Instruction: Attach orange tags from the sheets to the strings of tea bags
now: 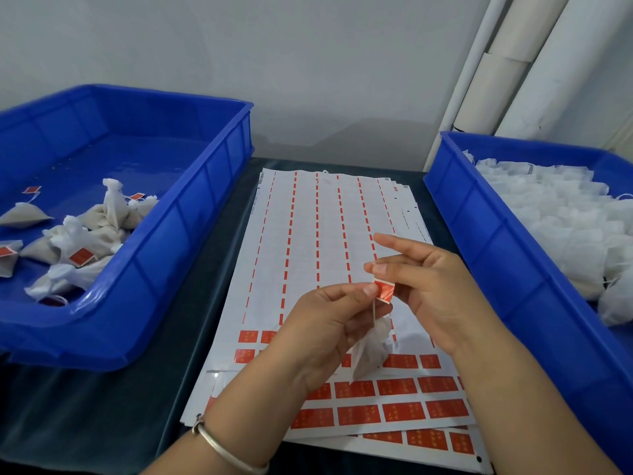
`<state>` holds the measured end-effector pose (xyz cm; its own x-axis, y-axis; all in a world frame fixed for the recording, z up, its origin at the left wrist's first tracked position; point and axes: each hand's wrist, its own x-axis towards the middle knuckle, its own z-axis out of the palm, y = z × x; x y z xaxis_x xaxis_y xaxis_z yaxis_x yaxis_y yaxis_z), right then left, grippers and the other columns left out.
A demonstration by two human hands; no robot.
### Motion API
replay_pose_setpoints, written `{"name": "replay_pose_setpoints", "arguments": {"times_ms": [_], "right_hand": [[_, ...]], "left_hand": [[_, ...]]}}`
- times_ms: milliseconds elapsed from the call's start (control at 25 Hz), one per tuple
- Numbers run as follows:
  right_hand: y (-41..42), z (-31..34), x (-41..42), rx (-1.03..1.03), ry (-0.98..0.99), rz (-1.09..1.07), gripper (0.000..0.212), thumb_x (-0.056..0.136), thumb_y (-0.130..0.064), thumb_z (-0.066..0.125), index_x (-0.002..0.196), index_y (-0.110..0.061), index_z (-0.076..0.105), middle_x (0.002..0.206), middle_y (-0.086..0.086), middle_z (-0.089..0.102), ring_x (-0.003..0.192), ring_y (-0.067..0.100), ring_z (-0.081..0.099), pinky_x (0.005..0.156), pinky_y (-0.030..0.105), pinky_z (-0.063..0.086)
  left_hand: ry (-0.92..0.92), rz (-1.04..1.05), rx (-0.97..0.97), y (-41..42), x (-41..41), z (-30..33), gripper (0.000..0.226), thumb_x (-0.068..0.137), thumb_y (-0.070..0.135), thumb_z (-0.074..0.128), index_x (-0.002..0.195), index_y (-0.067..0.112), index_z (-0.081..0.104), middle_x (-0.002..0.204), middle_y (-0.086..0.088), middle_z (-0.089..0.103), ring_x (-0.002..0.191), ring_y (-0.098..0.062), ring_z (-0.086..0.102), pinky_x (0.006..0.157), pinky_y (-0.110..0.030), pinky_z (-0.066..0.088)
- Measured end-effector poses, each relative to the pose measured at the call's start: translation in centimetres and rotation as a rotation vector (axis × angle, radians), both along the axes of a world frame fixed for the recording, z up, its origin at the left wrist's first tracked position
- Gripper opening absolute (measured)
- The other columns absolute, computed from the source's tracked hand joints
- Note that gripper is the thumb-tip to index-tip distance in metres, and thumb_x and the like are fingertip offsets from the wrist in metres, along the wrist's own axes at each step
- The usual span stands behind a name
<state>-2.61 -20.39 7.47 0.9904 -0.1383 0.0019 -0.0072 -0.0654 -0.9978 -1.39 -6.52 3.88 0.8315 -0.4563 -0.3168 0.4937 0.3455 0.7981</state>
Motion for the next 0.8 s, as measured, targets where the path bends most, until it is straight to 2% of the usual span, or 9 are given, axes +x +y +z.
{"name": "replay_pose_setpoints", "arguments": {"times_ms": [200,360,440,600,680,720,800], "right_hand": [[-0.2,-0.5,0.3,0.023,0.018,-0.010,0.028,0.082,-0.006,0.067,0.100,-0.028,0.069,0.087,-0.002,0.075,0.087,0.013,0.071,0.075,0.025,0.056],[-0.2,-1.2,-0.3,-0.106,0.027,-0.011,0.037,0.079,-0.014,0.073,0.106,-0.037,0.063,0.086,-0.011,0.074,0.084,0.005,0.069,0.067,0.017,0.056],[-0.1,-1.4,-0.6,-0.188,0.003,-0.037,0.040,0.078,-0.013,0.074,0.101,-0.043,0.060,0.082,-0.012,0.074,0.082,0.003,0.069,0.070,0.015,0.054],[0.3,-1.3,-1.1,-0.336,-0.073,-0.072,0.032,0.079,-0.014,0.072,0.086,-0.043,0.062,0.074,-0.025,0.070,0.076,-0.007,0.066,0.064,0.001,0.047],[0.4,-1.0,-1.2,-0.331,-0.100,-0.098,0.025,0.079,-0.015,0.072,0.082,-0.039,0.064,0.075,-0.026,0.069,0.074,-0.007,0.066,0.062,0.002,0.047],[0.4,-0.8,-1.2,-0.315,-0.111,-0.114,0.024,0.079,-0.015,0.073,0.082,-0.038,0.064,0.077,-0.025,0.070,0.074,-0.006,0.067,0.061,0.004,0.048],[0.6,-0.3,-1.3,-0.298,-0.119,-0.122,0.027,0.080,-0.015,0.072,0.086,-0.039,0.063,0.078,-0.024,0.070,0.077,-0.006,0.067,0.064,0.007,0.049]], "left_hand": [[-0.032,0.060,0.048,-0.3,-0.1,0.1,0.016,0.085,0.021,0.062,0.079,0.013,0.075,0.079,-0.006,0.073,0.074,-0.016,0.070,0.060,-0.018,0.053],[-0.210,0.145,0.256,-0.5,-0.1,-0.5,0.013,0.089,0.024,0.057,0.082,0.018,0.067,0.070,0.005,0.069,0.069,-0.009,0.066,0.065,-0.018,0.052],[-0.346,0.149,0.380,-0.5,-0.1,-0.6,0.011,0.090,0.025,0.056,0.084,0.022,0.063,0.071,0.010,0.069,0.070,-0.006,0.066,0.066,-0.015,0.052],[-0.479,0.179,0.437,-0.2,-0.3,-0.5,0.009,0.089,0.029,0.056,0.081,0.028,0.060,0.069,0.015,0.068,0.068,0.000,0.065,0.056,-0.006,0.046],[-0.563,0.138,0.525,0.3,-0.4,-0.7,0.010,0.080,0.044,0.058,0.082,0.034,0.059,0.073,0.024,0.066,0.072,0.006,0.062,0.053,-0.001,0.042],[-0.586,0.113,0.568,0.6,-0.5,-0.9,0.009,0.077,0.045,0.061,0.080,0.036,0.060,0.076,0.028,0.064,0.075,0.010,0.060,0.053,0.000,0.041],[-0.589,0.089,0.626,0.9,-0.5,-1.1,0.006,0.081,0.034,0.066,0.075,0.035,0.063,0.075,0.032,0.062,0.075,0.013,0.058,0.052,0.000,0.041]]}}
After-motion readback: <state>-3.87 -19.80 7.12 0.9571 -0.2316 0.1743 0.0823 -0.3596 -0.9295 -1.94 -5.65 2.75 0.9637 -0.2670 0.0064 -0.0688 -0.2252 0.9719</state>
